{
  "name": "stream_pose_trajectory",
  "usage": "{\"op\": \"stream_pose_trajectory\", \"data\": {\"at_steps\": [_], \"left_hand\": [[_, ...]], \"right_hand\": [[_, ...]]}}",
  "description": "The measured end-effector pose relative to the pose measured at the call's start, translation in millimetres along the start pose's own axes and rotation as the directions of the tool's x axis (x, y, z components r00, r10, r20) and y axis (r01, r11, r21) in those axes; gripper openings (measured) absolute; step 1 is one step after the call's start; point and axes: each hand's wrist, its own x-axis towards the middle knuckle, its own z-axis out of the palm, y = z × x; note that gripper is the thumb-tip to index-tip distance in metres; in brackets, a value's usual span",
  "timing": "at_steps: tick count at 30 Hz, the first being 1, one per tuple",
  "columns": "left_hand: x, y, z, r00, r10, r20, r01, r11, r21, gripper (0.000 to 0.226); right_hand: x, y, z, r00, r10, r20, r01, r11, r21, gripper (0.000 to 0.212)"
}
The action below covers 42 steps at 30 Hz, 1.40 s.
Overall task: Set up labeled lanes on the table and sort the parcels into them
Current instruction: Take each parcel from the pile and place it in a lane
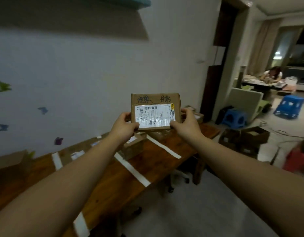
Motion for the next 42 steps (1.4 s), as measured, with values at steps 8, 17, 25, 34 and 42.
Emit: {"op": "stream_pose_trajectory", "data": {"at_steps": [8,17,25,34,42], "left_hand": [[59,14,156,0.976,-0.014,0.218,0.0,0.998,0.065,0.055],[179,-23,273,0.949,-0.045,0.312,0.012,0.994,0.108,0.054],[277,-41,375,0.923,-0.118,0.365,0.061,0.985,0.164,0.056],[334,-70,487,0.938,-0.199,0.285,0.143,0.968,0.204,0.067],[351,-116,555,0.91,-0.385,0.15,0.344,0.907,0.241,0.063]], "right_hand": [[59,87,-115,0.989,0.089,-0.115,-0.097,0.994,-0.059,0.065],[170,167,-152,0.984,0.114,-0.137,-0.13,0.985,-0.116,0.063],[275,221,-186,0.992,0.116,-0.042,-0.119,0.99,-0.076,0.038],[381,317,-234,0.976,0.173,0.132,-0.154,0.978,-0.143,0.029],[464,413,-240,0.898,0.179,0.402,-0.056,0.952,-0.299,0.011]]}}
